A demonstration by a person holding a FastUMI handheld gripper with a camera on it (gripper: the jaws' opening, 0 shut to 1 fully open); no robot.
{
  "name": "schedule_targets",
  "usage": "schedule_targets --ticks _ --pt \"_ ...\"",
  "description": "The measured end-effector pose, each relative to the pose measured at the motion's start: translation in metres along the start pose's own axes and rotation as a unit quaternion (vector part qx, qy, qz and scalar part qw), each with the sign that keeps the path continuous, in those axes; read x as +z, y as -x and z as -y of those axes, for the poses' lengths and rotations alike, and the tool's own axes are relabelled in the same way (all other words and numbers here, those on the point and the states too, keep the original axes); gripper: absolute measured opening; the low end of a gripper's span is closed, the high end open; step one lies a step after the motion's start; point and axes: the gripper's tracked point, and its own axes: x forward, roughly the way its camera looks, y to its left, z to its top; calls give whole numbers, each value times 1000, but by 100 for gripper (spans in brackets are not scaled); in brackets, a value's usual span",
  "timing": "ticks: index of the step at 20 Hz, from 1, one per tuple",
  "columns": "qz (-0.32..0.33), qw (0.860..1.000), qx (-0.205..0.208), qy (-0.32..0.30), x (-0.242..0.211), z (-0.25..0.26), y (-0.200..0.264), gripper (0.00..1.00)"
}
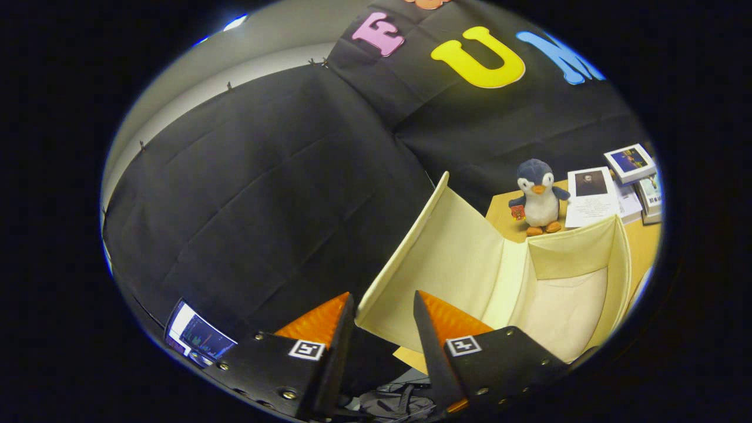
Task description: Open the storage box then place both shoes into the box .Put the left shoe in first, then the right shoe, with the right side of both shoes facing outward in a uniform manner.
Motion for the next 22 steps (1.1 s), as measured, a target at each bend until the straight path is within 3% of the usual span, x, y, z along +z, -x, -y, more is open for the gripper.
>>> schedule_targets --ticks 1,2,3,12,22 --pt "-2 1000 -4 13 -1 4 3 69" --pt "-2 1000 -9 22 2 10 9 93" --pt "-2 999 -15 30 -2 11 11 98" --pt "37 989 -120 80 29 96 87 97" --pt "43 970 -229 74 38 204 164 97"
